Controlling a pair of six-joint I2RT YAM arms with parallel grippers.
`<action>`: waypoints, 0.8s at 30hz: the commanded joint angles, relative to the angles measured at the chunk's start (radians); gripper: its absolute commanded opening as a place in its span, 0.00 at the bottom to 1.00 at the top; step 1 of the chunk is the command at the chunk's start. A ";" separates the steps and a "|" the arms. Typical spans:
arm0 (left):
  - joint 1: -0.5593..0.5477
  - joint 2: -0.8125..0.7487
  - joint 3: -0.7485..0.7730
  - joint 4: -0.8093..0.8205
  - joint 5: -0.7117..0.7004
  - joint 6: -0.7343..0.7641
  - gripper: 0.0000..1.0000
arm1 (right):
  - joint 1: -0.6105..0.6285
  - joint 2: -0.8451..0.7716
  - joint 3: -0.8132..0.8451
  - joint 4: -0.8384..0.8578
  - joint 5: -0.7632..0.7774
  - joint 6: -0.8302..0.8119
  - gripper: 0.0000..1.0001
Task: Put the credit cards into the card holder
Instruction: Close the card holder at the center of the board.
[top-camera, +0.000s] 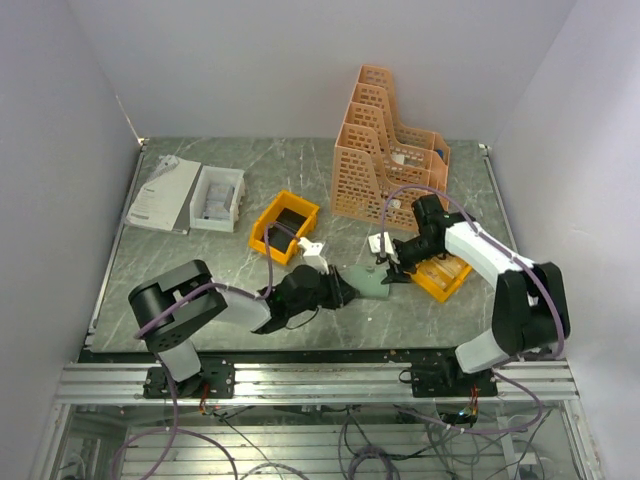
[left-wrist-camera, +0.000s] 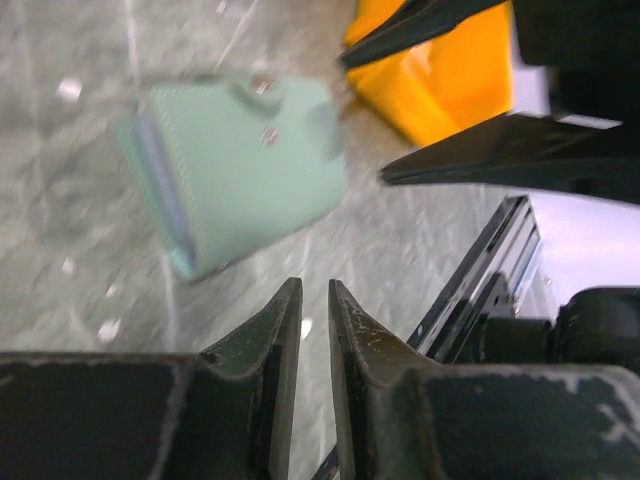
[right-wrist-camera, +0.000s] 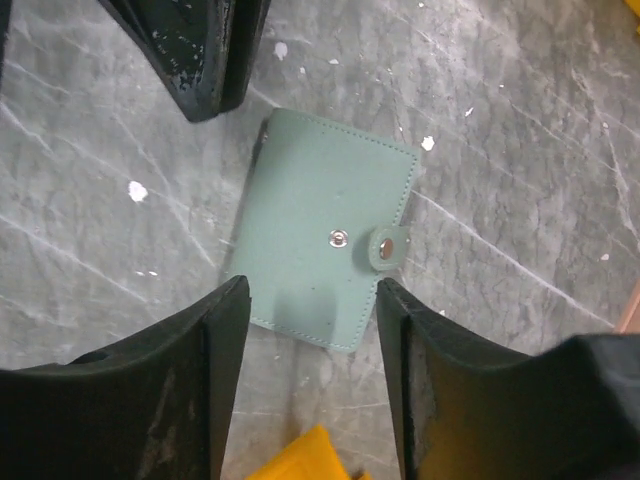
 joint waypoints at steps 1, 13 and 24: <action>0.031 -0.002 0.114 -0.078 -0.014 0.081 0.26 | -0.005 0.085 0.097 -0.049 0.004 -0.153 0.47; 0.093 0.158 0.252 -0.162 0.072 0.049 0.07 | 0.022 0.133 0.080 0.032 0.009 -0.074 0.35; 0.101 0.184 0.239 -0.143 0.079 0.032 0.07 | 0.068 0.195 0.085 0.052 0.071 -0.054 0.32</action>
